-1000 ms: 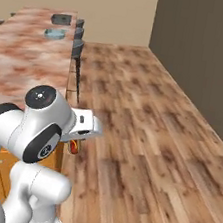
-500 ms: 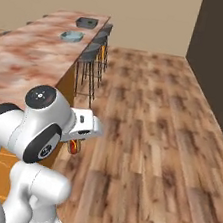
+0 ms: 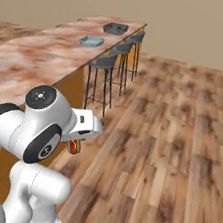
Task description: Place the cold items (lime and carrot) from the fridge in one tupperware on the dining counter. Place the warm items (hot dog and kebab skewer) in the stove area in another tupperware.
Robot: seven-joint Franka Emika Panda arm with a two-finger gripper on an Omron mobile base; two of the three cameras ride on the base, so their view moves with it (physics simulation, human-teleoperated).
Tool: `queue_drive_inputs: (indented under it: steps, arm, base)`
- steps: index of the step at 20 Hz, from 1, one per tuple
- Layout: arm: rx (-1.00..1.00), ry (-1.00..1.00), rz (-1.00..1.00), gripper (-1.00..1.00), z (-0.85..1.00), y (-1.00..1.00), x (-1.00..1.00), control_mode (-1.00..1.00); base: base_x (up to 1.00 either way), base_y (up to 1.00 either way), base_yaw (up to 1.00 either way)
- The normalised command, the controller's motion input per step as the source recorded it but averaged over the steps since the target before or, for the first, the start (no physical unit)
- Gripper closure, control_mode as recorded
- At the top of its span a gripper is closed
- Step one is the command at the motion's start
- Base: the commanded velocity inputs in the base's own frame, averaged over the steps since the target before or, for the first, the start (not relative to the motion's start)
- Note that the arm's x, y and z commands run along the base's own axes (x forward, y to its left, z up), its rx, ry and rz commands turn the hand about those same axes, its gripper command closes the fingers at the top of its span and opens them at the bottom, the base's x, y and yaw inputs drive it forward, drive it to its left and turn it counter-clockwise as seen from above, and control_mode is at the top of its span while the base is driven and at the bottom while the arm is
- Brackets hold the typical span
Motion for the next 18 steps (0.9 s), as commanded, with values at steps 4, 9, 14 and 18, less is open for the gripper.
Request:
queue_drive_inputs:
  steps: [4, 9, 14, 18]
  arm:
    - [0.00, 0.00, 0.00, 1.00, 0.00, 0.00, 0.00, 1.00]
    - [0.00, 0.00, 0.00, 1.00, 0.00, 0.00, 0.00, 1.00]
    - [0.00, 0.00, 0.00, 1.00, 0.00, 0.00, 0.00, 1.00]
    - [0.00, 0.00, 0.00, 1.00, 0.00, 0.00, 0.00, 1.00]
  base:
    - [0.78, -0.78, 0.47]
    - [0.74, -0.78, 0.49]
    - [0.55, -0.83, 0.51]
    - [0.62, -0.81, 0.51]
